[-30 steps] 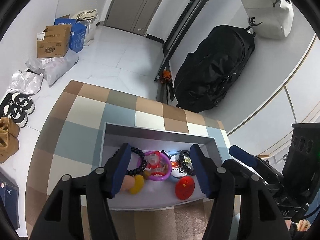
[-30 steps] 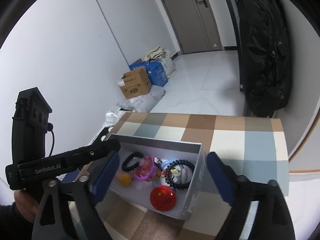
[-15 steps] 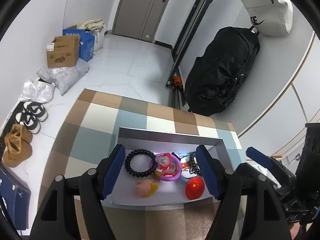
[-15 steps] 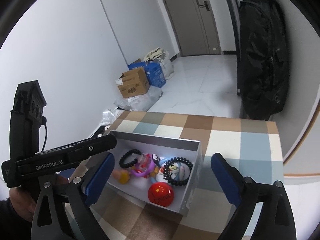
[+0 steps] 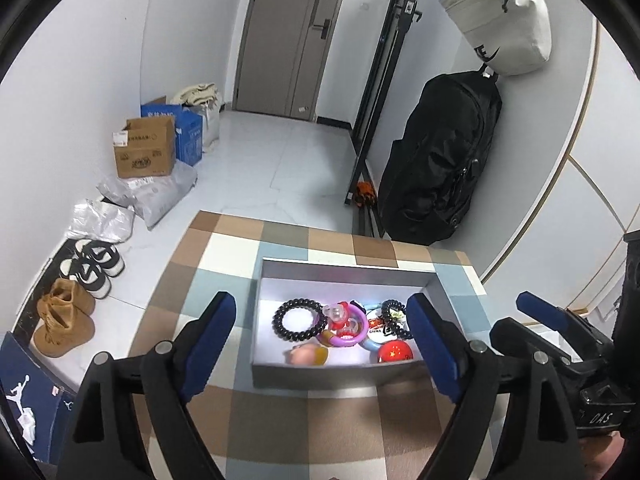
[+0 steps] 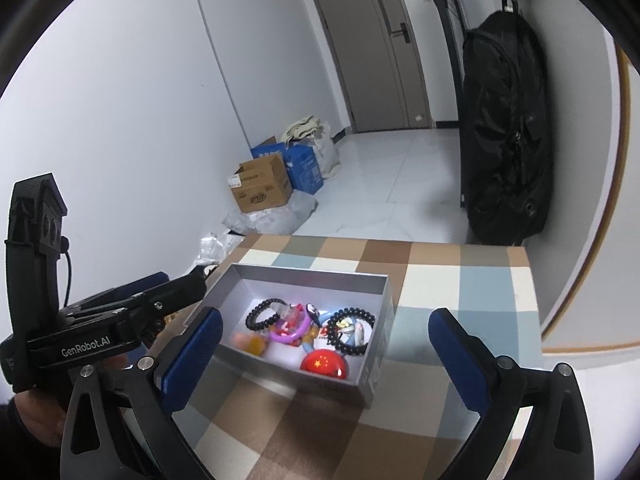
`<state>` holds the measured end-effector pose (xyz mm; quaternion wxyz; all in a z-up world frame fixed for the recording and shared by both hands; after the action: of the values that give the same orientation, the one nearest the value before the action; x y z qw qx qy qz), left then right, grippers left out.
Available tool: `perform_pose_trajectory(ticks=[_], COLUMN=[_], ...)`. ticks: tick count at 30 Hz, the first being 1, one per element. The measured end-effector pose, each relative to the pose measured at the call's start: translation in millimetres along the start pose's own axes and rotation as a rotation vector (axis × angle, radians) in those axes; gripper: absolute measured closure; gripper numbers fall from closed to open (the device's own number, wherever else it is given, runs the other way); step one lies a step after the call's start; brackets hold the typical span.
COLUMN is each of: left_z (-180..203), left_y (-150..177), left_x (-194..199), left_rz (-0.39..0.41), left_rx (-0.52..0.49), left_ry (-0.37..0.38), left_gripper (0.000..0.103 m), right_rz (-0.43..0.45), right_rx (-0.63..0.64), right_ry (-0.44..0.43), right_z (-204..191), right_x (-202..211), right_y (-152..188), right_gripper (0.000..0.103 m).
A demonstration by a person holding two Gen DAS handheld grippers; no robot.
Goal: Organize jewelry
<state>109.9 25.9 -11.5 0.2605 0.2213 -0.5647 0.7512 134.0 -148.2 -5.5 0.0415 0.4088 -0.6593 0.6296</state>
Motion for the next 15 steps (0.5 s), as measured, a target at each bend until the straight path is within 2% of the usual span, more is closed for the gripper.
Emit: perform_pose_trajectory(ticks=[8,15], left_z=[-5,-4], left_y=[10,19], left_x=[19,33], left_rz=[0.023,0.053], left_rx=[0.005,-0.027], left_ry=[-0.028,-0.058], left_gripper=[0.019,0.019], right_rz=[0.043,0.042], right_rx=[0.023,0.038], right_ry=[0.012,0.008], right_z=[-13,-22], right_x=[31,46], right_y=[12,26], right_gripper=[0.0,0.0])
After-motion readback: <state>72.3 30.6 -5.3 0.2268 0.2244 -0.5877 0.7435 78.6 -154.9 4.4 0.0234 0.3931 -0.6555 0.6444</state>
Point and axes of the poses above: each gripper's, at about its wrist camera, not at the fingertips, and x roughly against the way its jaws point, z to its right, y to its underside, the point moved 3 cm from there along -x, roughly the way its jaws point, and after that the axes turned 3 degrees about x, right-handed, at the moved point
